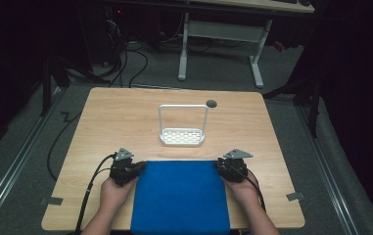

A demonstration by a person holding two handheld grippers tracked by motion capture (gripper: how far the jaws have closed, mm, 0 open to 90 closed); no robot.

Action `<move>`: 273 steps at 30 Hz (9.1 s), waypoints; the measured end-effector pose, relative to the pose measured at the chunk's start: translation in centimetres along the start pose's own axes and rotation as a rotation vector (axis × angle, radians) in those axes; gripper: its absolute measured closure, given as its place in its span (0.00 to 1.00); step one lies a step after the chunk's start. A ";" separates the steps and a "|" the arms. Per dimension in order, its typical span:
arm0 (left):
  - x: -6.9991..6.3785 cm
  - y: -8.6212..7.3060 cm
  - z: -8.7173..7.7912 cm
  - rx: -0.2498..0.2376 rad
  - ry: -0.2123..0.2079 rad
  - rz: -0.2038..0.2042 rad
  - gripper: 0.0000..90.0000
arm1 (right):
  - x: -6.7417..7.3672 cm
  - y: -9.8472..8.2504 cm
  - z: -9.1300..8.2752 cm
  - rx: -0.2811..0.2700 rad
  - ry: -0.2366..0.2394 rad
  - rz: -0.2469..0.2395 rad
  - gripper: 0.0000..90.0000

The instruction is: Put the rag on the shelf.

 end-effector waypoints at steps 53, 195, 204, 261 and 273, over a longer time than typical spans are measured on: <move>-1.0 6.5 -7.0 -0.299 0.084 0.074 0.97 | 3.2 6.7 -7.9 -0.385 0.083 -0.043 0.98; 9.0 12.0 6.0 -0.162 0.025 -0.083 0.90 | -4.5 12.0 5.2 -0.177 -0.017 0.052 0.99; 9.2 12.9 4.0 -0.211 0.080 -0.059 0.76 | -4.0 12.7 4.4 -0.204 -0.018 0.036 0.85; 7.3 4.8 -6.7 -0.187 0.183 0.003 0.46 | -2.4 9.8 -5.9 -0.283 -0.031 -0.106 0.41; -1.2 -1.9 -7.8 -0.121 0.056 0.047 0.42 | 0.9 2.8 -6.9 -0.231 0.029 -0.077 0.40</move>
Point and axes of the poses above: each handheld gripper's, and its own axes: z roughly forward along the jaws, y roughly out of its top, x roughly to its left, the point moved 9 cm from there along z, roughly forward along the jaws, and after that the axes turned 10 degrees about z, right-handed, at the moved point
